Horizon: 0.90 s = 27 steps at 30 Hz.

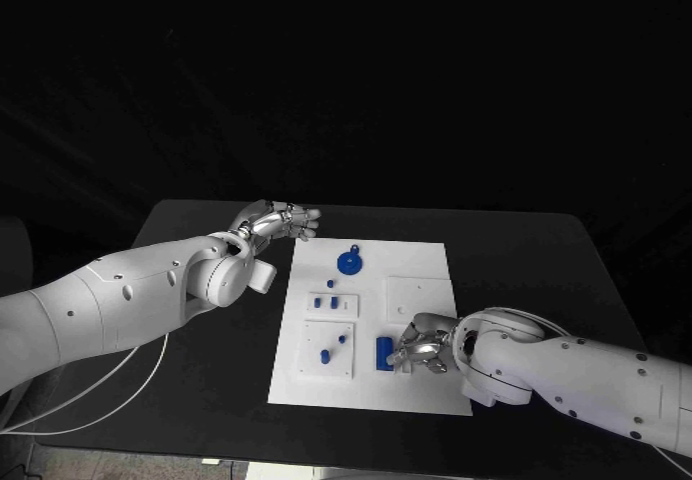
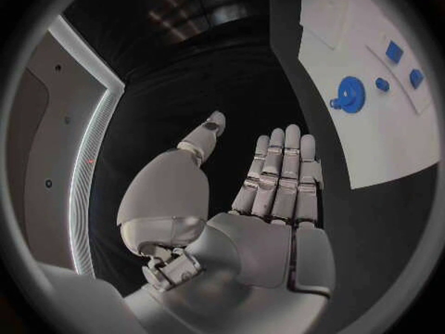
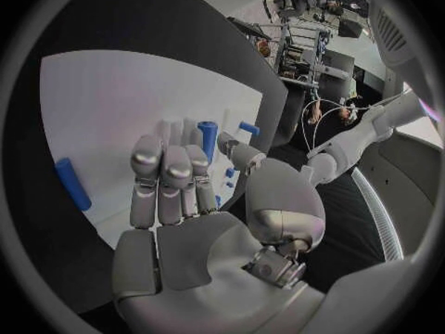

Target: Assemble the parts on the task board

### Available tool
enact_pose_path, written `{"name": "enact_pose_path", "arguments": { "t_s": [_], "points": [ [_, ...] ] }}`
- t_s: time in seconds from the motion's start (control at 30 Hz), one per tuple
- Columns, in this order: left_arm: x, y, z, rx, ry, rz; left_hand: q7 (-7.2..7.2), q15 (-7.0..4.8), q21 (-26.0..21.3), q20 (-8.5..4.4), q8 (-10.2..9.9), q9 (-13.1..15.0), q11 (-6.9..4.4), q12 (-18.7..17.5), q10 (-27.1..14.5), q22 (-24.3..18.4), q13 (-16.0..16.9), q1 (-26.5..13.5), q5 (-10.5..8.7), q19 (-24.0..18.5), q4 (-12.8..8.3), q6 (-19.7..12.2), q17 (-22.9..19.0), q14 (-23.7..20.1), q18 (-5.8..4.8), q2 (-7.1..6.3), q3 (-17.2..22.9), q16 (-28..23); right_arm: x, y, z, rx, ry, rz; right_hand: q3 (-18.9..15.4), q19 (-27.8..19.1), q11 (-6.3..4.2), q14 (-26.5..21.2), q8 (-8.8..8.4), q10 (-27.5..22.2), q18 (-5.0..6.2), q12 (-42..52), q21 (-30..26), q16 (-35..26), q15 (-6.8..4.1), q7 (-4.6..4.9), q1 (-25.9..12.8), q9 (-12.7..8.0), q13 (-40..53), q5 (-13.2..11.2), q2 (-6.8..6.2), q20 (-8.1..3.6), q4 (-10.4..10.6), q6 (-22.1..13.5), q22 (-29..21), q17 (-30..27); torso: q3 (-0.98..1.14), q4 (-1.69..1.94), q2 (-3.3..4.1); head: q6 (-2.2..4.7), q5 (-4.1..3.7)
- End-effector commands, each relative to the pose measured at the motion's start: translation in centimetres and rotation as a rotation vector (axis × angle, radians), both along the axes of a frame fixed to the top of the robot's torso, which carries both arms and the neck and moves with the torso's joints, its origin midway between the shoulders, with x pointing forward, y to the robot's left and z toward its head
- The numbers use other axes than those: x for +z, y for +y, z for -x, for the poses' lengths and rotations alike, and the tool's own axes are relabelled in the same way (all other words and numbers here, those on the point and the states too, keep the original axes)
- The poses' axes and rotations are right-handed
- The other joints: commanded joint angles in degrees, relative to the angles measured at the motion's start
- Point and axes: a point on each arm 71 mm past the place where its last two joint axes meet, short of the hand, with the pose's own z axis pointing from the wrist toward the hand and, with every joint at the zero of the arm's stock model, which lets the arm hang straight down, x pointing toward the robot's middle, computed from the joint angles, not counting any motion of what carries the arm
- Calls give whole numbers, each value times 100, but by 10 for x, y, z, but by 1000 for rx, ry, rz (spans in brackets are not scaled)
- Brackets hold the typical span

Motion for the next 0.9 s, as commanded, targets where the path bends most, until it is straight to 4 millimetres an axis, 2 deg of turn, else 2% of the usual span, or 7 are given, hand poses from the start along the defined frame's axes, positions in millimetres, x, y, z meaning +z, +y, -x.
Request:
{"name": "enact_pose_path", "arguments": {
  "t_s": [0.03, 0.2, 0.33, 0.73, 0.9],
  "points": [
    [1, -3, 0, -15, -1, 11, -4, 11, -37, 5, 24, -8, 3, 8, -32, 7, -10, -31, 5, 23, 27, -46, 7, -26, 67, 12, 2, -32, -1, 2, 0, 6, 2, -1, 171, 30, 3, 36, -14, 41, 399, 38, 56, -18, 3, 96, 18, 10, 13, 22, -5, 28, -12, 119, 104, 12, -4, 4, 0, -13, -2],
    [1, -2, 0, -13, -1, 10, -4, 11, -39, 5, 24, -9, 3, 8, -33, 8, -10, -35, 5, 23, 32, -46, 9, -26, 67, 15, 2, -35, -1, 2, -1, 6, -5, 7, 397, 33, 1, 43, -8, 68, 399, 50, 79, -21, 2, 92, 78, 21, 27, 24, 128, 46, -108, 143, 109, 21, -5, 6, -1, -20, -5],
    [1, -2, 0, -14, -1, 11, -4, 11, -40, 5, 24, -10, 3, 7, -33, 9, -10, -35, 5, 22, 34, -47, 10, -26, 67, 16, 2, -36, -2, 4, 0, 11, -1, 10, 462, 37, 1, 47, -4, 79, 399, 54, 91, -22, 3, 92, 67, 27, 31, 23, 142, 58, -150, 156, 109, 25, -5, 3, -3, -25, -5],
    [1, -2, 0, -15, 0, 11, -4, 11, -43, 4, 24, -11, 3, 8, -34, 11, -11, -35, 5, 22, 37, -47, 14, -26, 68, 18, 3, -40, -2, -2, -4, -6, -35, 46, 336, 59, 3, 62, -3, 103, 399, 61, 127, -21, 6, 93, -42, 47, 44, 20, 30, 80, -359, 164, 104, 39, -4, 2, -2, -41, -21],
    [1, -2, 0, -14, -1, 11, -4, 11, -45, 5, 24, -12, 3, 8, -34, 12, -11, -35, 5, 22, 38, -47, 15, -25, 68, 20, 3, -42, 0, -9, -5, -37, -45, 0, 165, 67, 4, 64, -3, 99, 399, 50, 132, -23, 6, 94, -165, 59, 40, 13, -97, 86, -384, 160, 96, 44, 0, 2, -2, -22, -34]
  ]
}}
